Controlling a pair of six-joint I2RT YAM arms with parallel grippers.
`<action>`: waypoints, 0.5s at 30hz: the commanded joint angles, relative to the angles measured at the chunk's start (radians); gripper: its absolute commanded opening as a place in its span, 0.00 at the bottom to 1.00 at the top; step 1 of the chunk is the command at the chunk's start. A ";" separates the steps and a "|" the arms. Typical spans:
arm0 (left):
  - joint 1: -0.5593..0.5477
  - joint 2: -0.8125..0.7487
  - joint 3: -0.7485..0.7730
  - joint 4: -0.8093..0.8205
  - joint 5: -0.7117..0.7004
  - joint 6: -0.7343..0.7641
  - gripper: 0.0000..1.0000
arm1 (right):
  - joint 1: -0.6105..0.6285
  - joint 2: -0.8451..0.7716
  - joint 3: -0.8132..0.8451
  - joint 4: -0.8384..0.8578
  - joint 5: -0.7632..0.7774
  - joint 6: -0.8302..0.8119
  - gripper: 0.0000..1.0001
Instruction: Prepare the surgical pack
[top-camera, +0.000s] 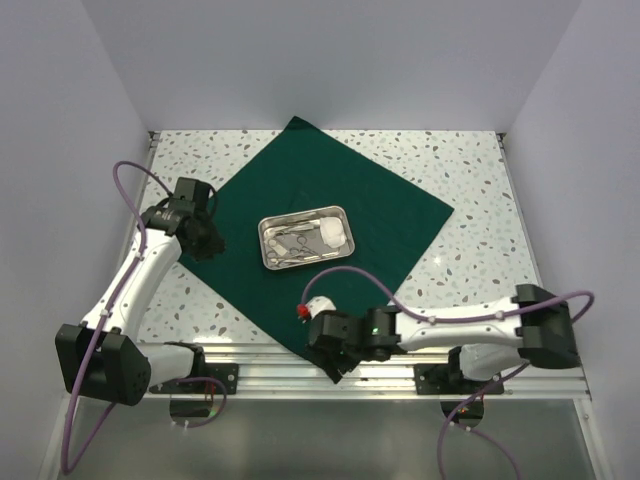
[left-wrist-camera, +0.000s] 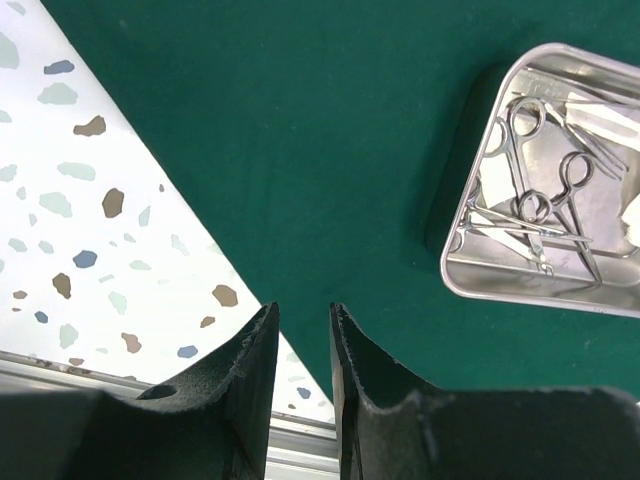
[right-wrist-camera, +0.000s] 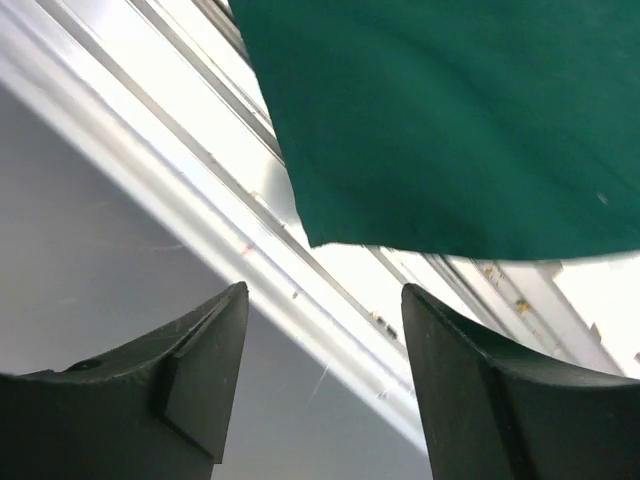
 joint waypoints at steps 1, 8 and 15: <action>-0.001 -0.030 -0.015 0.007 0.020 -0.003 0.30 | -0.078 -0.170 -0.070 0.028 -0.045 0.137 0.68; -0.001 -0.024 -0.012 0.015 0.043 0.003 0.30 | -0.378 -0.376 -0.351 0.245 -0.392 0.232 0.81; -0.001 -0.022 -0.010 0.007 0.054 0.006 0.30 | -0.404 -0.365 -0.453 0.410 -0.442 0.324 0.82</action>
